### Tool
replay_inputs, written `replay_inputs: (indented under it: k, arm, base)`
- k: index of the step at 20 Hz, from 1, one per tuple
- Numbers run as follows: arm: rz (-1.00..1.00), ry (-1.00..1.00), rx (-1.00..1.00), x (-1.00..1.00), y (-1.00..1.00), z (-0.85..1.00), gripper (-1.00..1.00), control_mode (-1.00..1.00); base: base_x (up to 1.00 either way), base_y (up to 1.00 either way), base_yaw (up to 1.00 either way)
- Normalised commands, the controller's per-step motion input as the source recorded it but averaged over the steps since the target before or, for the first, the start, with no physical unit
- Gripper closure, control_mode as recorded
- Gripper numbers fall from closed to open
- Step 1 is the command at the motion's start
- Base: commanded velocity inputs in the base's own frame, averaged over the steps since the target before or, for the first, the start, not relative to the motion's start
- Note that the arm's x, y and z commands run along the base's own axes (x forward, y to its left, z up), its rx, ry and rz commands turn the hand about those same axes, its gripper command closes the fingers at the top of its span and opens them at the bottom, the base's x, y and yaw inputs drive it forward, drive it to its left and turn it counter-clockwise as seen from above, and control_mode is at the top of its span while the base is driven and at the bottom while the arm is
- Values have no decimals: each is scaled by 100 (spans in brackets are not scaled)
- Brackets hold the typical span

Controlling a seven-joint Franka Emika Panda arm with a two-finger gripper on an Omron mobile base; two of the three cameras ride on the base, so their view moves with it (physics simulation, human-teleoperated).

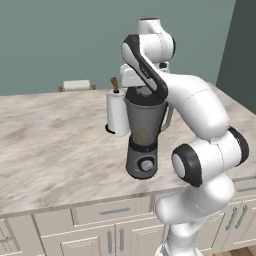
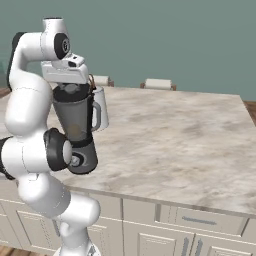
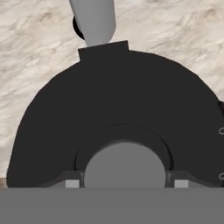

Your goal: Open the blender lid, put the orange in the blender, close the lid, and start the blender.

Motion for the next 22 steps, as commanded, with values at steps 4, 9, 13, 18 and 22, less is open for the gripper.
replay_inputs:
  k: [4, 9, 13, 18, 22]
  arm:
    - [0, 28, 4, 2, 0, -1, 100, -100]
    - [0, 14, 3, 0, 0, 1, 100, -100]
    - [-1, 14, 2, 0, 0, 7, 100, -100]
    - [0, 4, 0, 0, 0, 29, 100, -100]
    - [0, 0, 0, 0, 1, 34, 100, -100]
  base:
    - [0, 0, 0]
    - [0, 0, 0]
    - [0, 0, 0]
    - [0, 0, 0]
    - [0, 0, 0]
